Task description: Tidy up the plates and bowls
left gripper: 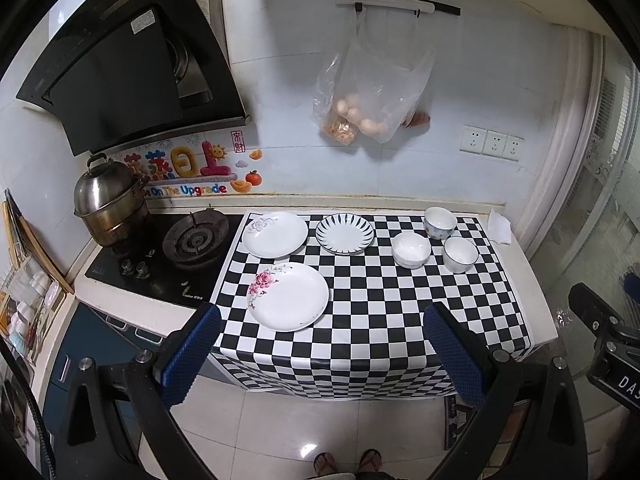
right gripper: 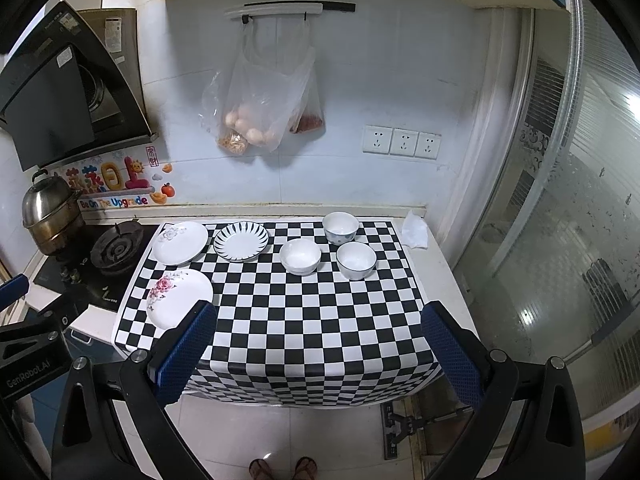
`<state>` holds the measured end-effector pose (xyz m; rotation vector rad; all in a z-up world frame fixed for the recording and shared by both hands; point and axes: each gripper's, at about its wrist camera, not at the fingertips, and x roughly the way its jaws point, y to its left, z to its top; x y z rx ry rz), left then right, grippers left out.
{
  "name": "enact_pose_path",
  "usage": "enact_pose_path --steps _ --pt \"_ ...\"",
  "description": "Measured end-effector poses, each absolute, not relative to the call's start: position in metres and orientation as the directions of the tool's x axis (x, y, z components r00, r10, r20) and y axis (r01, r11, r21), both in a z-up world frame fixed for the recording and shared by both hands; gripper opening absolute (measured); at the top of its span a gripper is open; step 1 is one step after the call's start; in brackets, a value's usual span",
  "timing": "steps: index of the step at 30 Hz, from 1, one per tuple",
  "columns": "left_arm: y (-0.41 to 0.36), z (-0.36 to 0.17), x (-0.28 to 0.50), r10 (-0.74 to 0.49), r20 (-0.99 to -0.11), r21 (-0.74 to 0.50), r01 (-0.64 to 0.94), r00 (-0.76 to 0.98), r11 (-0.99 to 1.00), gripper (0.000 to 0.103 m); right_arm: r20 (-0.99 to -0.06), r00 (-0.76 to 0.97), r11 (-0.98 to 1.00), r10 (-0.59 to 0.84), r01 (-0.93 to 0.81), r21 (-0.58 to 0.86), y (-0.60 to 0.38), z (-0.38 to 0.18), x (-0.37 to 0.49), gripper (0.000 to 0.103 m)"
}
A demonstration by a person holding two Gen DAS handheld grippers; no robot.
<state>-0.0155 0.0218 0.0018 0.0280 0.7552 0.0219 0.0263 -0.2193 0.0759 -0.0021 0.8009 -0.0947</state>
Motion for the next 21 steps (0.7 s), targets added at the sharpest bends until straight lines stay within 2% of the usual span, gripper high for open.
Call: enact_pose_path --steps 21 --pt "0.022 0.006 -0.010 0.034 -0.675 0.038 -0.011 0.737 0.999 0.103 -0.713 0.696 0.995 -0.088 0.090 -0.035 -0.220 0.074 0.038 0.103"
